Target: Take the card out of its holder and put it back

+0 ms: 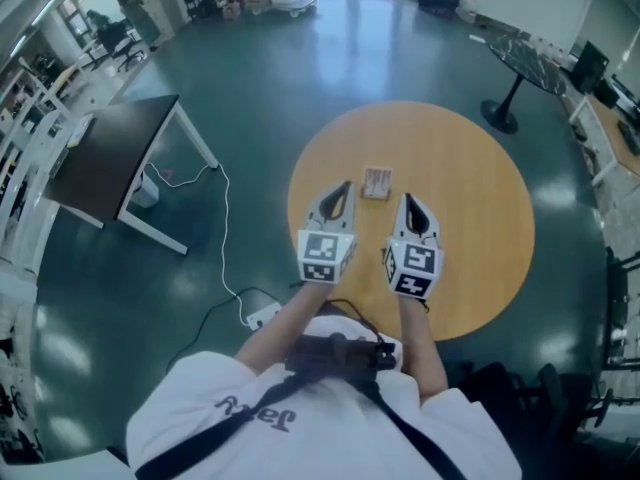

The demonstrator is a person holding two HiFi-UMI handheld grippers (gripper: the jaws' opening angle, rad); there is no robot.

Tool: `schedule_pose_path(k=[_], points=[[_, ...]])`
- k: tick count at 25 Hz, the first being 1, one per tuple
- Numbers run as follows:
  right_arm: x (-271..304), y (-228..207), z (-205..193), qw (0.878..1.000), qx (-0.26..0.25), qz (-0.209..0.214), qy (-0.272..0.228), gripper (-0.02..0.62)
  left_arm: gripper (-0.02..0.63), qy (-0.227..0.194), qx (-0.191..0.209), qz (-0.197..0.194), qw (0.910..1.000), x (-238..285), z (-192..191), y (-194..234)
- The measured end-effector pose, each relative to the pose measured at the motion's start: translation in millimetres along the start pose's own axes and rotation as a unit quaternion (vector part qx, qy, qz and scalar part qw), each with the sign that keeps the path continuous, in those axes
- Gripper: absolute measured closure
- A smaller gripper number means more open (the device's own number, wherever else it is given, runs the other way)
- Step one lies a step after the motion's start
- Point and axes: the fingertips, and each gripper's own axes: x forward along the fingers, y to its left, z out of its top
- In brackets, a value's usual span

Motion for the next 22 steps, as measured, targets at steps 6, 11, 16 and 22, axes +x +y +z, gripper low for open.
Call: schedule_pose_path(k=[6,11,16,22], points=[[2,-7,5,1.000,0.007,-0.012,-0.006,0.581,0.594,0.005,0.002,-0.002,1.0000,2,2,0],[2,-7,3,1.000,0.012,-0.011,-0.008,0.581,0.594,0.003,0.001,-0.005,1.0000,3,2,0],[-4,-10,0,1.000,0.018,-0.019,-0.003,0.581,0.594,0.010,0.002,-0.014,0.9998,2,0,-5],[-7,-23,-6,0.999,0.020,-0.035,0.002,0.581,0.594,0.012,0.001,-0.030,0.9995,5,-6,-21]])
